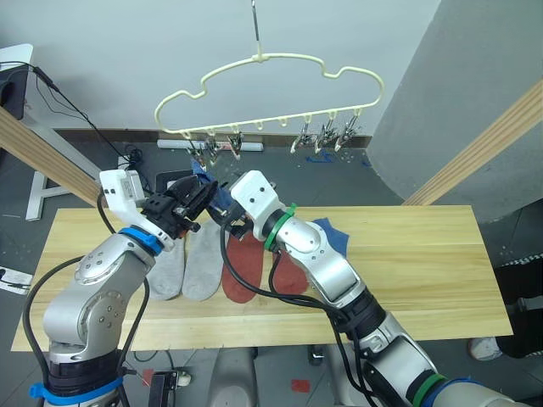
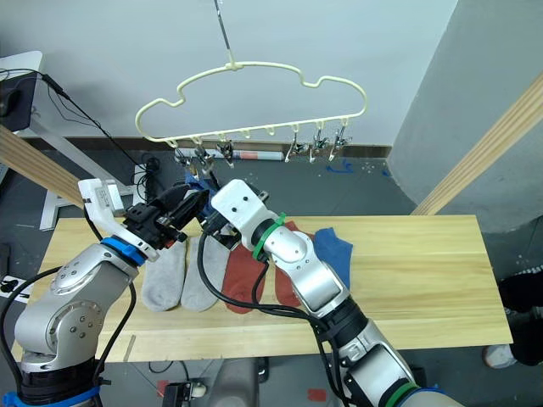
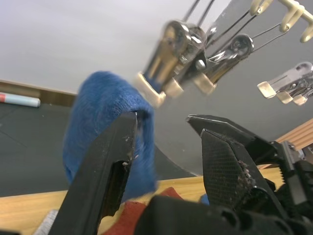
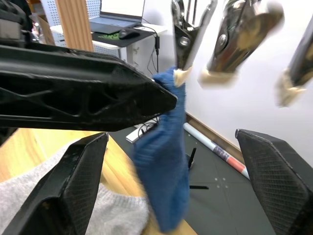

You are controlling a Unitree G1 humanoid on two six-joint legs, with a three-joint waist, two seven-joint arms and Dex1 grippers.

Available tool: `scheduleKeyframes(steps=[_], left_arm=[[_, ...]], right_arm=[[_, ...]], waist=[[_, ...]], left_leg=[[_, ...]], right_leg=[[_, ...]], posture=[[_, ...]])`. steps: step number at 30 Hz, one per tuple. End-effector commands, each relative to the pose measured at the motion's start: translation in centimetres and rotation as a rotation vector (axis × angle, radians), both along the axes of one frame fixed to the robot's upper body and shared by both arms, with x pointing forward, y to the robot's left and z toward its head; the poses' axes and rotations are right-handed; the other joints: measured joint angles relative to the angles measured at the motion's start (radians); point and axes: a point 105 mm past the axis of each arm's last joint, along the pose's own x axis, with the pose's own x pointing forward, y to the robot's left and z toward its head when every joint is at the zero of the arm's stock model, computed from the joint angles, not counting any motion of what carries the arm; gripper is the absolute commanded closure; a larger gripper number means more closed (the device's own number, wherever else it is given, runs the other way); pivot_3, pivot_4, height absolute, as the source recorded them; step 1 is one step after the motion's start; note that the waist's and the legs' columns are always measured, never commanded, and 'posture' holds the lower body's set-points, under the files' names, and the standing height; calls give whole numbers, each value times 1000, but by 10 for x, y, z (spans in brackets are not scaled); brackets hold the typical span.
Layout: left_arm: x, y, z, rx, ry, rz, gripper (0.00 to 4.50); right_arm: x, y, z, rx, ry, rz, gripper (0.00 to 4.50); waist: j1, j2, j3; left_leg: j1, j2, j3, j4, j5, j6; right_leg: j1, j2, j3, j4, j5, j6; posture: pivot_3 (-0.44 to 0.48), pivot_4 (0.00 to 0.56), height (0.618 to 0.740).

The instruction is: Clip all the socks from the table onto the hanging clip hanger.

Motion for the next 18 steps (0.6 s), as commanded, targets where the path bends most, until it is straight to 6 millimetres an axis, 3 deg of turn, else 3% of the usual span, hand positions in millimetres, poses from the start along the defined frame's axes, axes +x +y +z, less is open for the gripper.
scheduleKeyframes(steps=[1,10,18], left_arm=[[-12,-1,13,71,-99,-7,2037],[-27,-24,10,184,-249,-46,2037],[-15,-35,14,204,-363,58,2037]], right_arm=[[-16,-2,8,10,-38,54,25],[-42,-56,8,-71,-58,77,25],[-54,-101,27,-82,-47,64,25]], waist=[[0,0,0],[17,0,0],[17,0,0]], left_leg=[[0,0,0,0,0,0],[0,0,0,0,0,0],[0,0,0,1,0,1]], right_leg=[[0,0,0,0,0,0],[0,0,1,0,0,0],[0,1,1,0,-2,3]], posture=[[37,360,701],[17,373,701],[-5,378,701]])
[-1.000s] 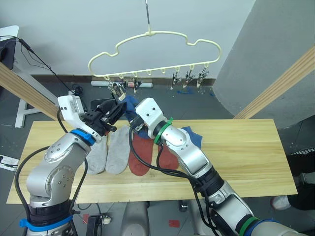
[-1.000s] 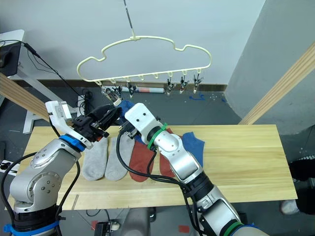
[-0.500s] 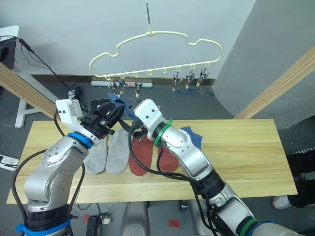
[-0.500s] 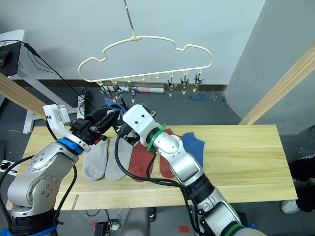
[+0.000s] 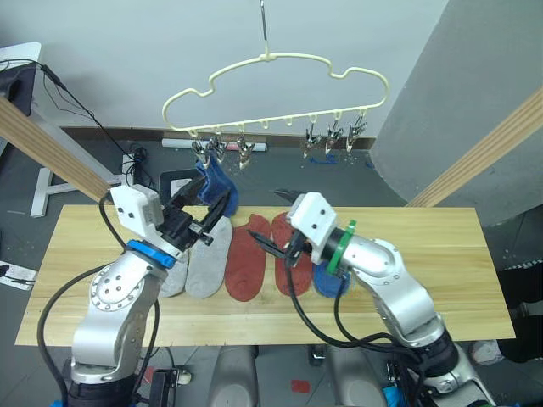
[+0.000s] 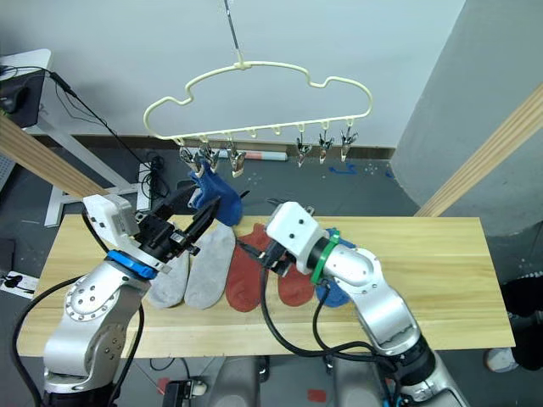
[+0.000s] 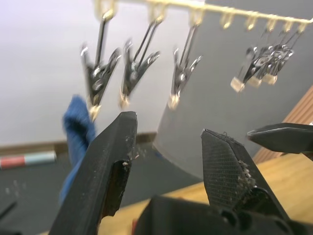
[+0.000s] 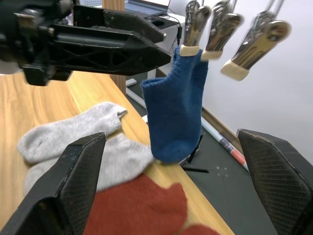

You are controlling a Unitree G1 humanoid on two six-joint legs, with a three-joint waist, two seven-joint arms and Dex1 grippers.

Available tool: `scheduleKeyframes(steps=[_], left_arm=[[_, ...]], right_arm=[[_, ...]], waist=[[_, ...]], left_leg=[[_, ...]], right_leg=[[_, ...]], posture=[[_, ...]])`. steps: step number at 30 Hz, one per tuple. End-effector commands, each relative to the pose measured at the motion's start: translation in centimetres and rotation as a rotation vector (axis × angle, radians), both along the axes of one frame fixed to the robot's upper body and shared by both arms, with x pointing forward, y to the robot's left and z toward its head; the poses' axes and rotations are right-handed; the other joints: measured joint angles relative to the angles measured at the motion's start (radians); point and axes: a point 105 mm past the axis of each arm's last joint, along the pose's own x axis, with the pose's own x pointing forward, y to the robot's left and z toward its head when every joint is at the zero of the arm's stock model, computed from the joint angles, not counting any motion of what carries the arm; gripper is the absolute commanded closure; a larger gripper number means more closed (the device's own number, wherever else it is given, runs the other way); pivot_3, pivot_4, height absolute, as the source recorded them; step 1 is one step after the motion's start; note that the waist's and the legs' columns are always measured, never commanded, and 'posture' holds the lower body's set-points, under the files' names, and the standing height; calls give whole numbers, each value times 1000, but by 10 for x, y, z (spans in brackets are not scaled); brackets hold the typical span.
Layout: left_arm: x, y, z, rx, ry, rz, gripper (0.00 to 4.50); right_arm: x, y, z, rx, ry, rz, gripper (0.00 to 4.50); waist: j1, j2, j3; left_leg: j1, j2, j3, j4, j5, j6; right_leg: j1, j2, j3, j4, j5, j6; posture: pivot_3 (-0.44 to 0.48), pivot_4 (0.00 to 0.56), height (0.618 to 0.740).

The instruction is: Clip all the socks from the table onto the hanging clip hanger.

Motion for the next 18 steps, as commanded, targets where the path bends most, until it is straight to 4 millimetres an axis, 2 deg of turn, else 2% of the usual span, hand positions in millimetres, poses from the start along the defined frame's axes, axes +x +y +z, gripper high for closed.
scheduleKeyframes(steps=[1,2,9,18], left_arm=[[3,-3,8,-3,-78,47,2037],[6,-4,8,-9,-82,52,2037],[21,-5,10,-36,-112,98,2037],[36,-11,21,-84,-155,106,2037]], right_arm=[[-10,-13,23,38,-40,16,25],[-9,-17,26,37,-46,8,25],[-4,-37,40,23,-71,-27,25],[-4,-40,43,13,-82,-32,25]], waist=[[0,0,0],[-1,0,0],[-3,0,0],[-5,0,0]], left_leg=[[0,0,0,0,0,0],[0,0,0,0,0,0],[0,0,1,0,-1,2],[0,-1,1,1,-1,2]], right_leg=[[0,0,0,0,0,0],[0,0,0,0,0,0],[0,2,0,0,2,-3],[0,2,0,0,2,-2]], posture=[[-5,378,701],[-29,377,701],[-44,377,701],[-59,379,701]])
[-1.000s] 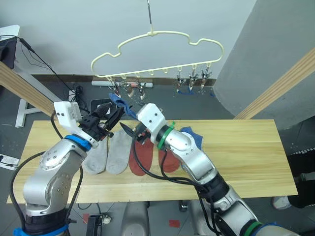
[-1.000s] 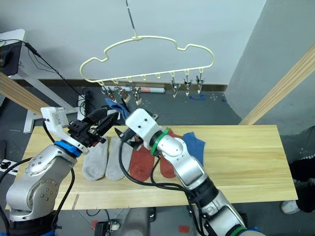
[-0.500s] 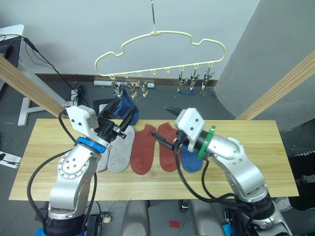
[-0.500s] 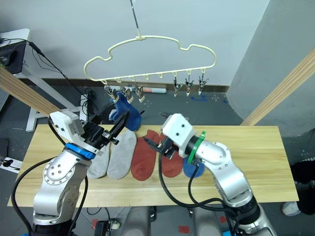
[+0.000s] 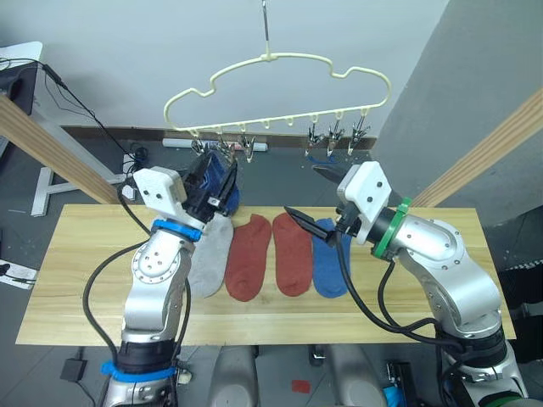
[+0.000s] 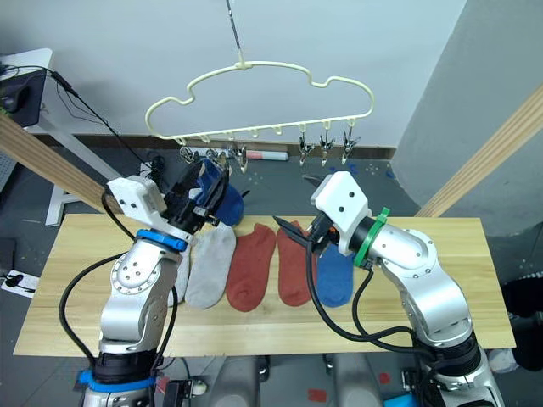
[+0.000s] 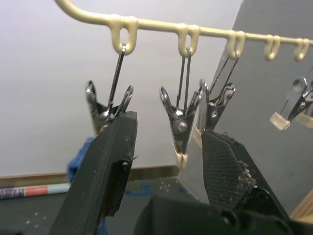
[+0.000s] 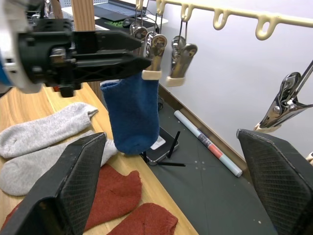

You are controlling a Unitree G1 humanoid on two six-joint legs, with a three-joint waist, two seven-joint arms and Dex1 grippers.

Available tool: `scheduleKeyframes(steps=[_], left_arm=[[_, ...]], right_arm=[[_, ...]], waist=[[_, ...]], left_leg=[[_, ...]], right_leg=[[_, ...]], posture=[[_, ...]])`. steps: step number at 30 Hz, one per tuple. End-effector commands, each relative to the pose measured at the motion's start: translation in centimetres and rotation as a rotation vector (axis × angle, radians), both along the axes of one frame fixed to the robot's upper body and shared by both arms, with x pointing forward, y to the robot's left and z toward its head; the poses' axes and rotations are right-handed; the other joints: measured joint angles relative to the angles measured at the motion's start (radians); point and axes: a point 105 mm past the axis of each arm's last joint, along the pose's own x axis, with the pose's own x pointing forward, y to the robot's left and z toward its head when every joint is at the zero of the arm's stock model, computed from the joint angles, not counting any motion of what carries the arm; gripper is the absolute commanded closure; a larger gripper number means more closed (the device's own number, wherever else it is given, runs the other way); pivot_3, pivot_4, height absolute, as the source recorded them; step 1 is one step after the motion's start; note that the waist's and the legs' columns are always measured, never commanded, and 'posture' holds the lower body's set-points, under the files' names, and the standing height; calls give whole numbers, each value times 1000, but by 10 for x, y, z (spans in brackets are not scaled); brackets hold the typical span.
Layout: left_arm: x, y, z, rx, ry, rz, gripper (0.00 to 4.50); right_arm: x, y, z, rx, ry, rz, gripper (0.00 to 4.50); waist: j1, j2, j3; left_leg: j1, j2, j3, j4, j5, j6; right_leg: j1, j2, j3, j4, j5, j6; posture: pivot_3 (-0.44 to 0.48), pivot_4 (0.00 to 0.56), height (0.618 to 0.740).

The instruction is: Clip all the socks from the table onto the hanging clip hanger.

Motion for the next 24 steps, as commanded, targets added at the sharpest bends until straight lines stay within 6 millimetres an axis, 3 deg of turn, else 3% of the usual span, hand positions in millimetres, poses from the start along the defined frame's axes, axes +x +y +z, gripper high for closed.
scheduleKeyframes(steps=[1,7,24], left_arm=[[-2,-1,14,-17,-68,12,2037],[-1,-3,24,-47,-92,26,2037],[8,-1,22,-48,-62,67,2037]], right_arm=[[-10,1,14,19,-63,28,25],[-10,-1,14,19,-60,28,25],[-6,-7,17,42,-48,11,25]], waist=[[-1,0,0],[-1,0,0],[-2,0,0]], left_leg=[[0,0,0,0,0,0],[0,0,0,0,0,-1],[0,0,0,0,1,-2]], right_leg=[[0,0,0,0,0,0],[0,0,0,0,0,0],[0,0,0,0,0,0]], posture=[[-59,379,701],[-58,380,701],[-67,381,701]])
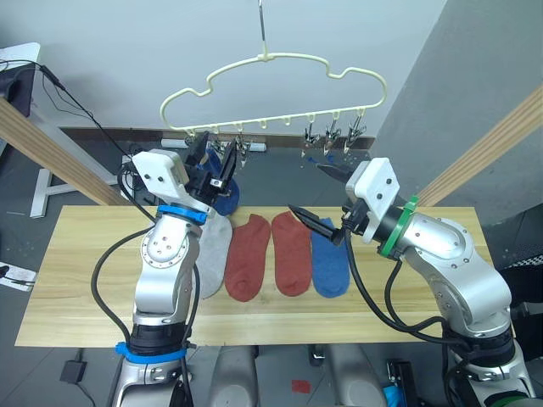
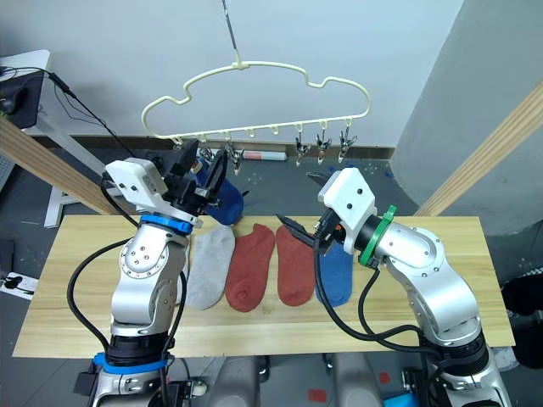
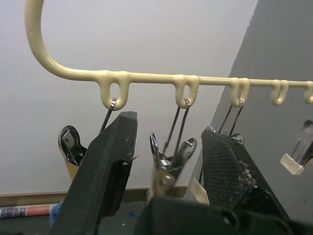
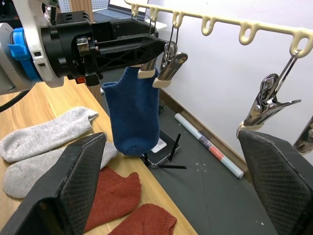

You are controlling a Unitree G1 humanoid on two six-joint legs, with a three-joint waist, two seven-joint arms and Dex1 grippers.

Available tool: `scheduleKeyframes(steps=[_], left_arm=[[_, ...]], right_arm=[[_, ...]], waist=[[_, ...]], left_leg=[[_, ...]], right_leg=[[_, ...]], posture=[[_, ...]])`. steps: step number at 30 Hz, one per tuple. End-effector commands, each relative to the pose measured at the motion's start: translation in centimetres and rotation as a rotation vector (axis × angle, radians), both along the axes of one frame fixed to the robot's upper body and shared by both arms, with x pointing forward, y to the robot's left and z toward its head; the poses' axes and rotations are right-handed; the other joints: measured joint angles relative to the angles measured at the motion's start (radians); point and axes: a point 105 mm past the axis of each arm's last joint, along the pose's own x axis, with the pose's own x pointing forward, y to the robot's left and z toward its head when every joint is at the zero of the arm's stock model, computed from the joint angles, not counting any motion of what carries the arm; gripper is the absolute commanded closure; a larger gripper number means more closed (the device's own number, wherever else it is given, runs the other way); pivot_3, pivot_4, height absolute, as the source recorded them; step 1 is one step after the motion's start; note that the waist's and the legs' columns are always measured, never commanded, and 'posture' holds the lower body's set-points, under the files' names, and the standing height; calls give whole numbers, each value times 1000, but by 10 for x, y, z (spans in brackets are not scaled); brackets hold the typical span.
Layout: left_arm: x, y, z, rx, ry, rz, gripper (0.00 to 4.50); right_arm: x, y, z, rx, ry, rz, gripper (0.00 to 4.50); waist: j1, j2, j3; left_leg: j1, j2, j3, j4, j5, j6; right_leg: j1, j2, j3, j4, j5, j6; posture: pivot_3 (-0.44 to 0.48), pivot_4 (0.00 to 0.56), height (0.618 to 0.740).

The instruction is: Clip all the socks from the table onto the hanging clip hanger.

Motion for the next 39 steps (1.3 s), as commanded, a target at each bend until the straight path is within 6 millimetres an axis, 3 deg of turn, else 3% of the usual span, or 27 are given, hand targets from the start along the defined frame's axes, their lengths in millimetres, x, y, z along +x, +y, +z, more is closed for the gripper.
scheduleKeyframes(steps=[1,4,7,13,16,26,39], left_arm=[[-2,0,7,-7,-29,12,2037],[-1,0,6,-9,-23,8,2037],[-1,-2,7,-13,-26,-1,2590],[-2,-3,7,-11,-25,-11,4184],[-2,-4,6,-8,-22,-18,4198],[-4,-7,8,-10,-22,-46,4198],[-3,-4,9,-42,-22,-43,4198]], right_arm=[[-6,0,13,24,-53,9,25],[-6,0,13,28,-52,6,25],[-6,-1,13,31,-53,4,0],[-6,-1,12,33,-45,0,0],[-6,-1,7,26,-29,-2,0],[21,-30,-61,-34,143,-313,0],[9,-13,-57,1,111,-215,0]], waist=[[0,0,0],[0,0,0],[0,0,0],[-1,0,0],[-1,0,0],[-1,0,0],[-10,0,0]], left_leg=[[0,0,0,0,0,0],[0,0,0,0,0,0],[0,0,0,0,0,0],[0,0,0,0,0,0],[0,0,0,0,0,0],[0,0,1,0,0,0],[0,0,1,0,0,-1]], right_leg=[[0,0,0,0,0,0],[0,0,0,0,0,0],[0,0,0,0,0,0],[0,0,0,0,0,0],[0,0,0,0,0,0],[0,0,1,0,0,1],[0,0,1,1,-2,4]], posture=[[-67,381,701],[-67,383,701],[-67,383,701],[-67,384,701],[-67,383,701],[-56,383,701],[-60,376,701]])
